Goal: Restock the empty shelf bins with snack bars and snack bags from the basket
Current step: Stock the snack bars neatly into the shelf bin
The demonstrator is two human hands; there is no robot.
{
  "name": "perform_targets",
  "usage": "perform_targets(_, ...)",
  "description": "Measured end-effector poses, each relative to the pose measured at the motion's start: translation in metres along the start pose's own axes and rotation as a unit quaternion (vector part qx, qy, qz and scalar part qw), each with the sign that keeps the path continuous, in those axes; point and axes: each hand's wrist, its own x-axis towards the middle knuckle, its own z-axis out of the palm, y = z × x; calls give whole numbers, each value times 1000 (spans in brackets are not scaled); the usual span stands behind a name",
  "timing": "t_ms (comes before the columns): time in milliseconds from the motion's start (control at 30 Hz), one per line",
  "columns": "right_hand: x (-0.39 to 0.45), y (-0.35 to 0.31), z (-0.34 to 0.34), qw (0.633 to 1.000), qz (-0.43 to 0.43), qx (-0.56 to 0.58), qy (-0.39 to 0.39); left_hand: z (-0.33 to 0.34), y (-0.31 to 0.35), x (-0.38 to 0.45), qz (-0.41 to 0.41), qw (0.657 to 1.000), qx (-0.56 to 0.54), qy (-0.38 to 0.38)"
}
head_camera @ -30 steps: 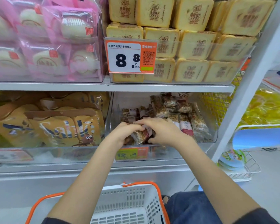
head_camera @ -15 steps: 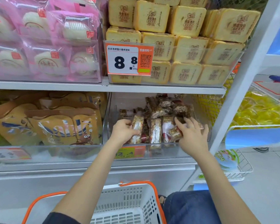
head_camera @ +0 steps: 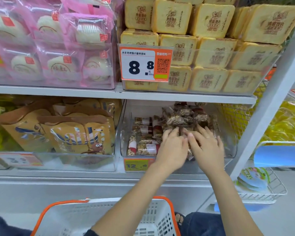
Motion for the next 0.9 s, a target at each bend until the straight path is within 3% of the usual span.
perform_targets(67,3,-2,0,1000,17,-10,14,-21,-18,-1,-31,998,-17,60)
perform_targets(133,7,-7,-1,999,48,3,-17,-39,-44,6,-134,989,51,39)
perform_targets(200,6,-15,0,996,73,4,-55,-46,-63,14,-240,951,151,-123)
perform_targets(267,0,-25,3,998,27,13,-60,-41,-65,18,-265,895,224,-281)
perform_targets(300,-3,-29,5,998,-24,14,-54,-36,-68,19,-262,881,241,-312)
perform_targets(400,-4,-33,11,989,-116,-65,-61,-34,-77,20,-298,893,191,-277)
perform_targets(533,8,-20,10,995,-4,-91,-50,-49,-72,17,-336,889,188,-246)
perform_targets(600,9,-20,12,993,2,-102,-56,-51,-69,16,-302,913,172,-211)
perform_targets(667,8,-24,13,993,4,-100,-54,-56,-65,17,-257,950,159,-82)
perform_targets(733,8,-27,13,995,8,-92,-45,-62,-63,30,-214,957,191,48)
perform_targets(767,8,-27,13,995,9,-89,-42,-63,-64,40,-195,957,203,68)
perform_targets(833,9,-27,12,996,8,-84,-42,-65,-69,63,-198,963,182,29)
perform_targets(900,9,-26,12,996,8,-78,-45,-59,-77,80,-219,968,113,-55)
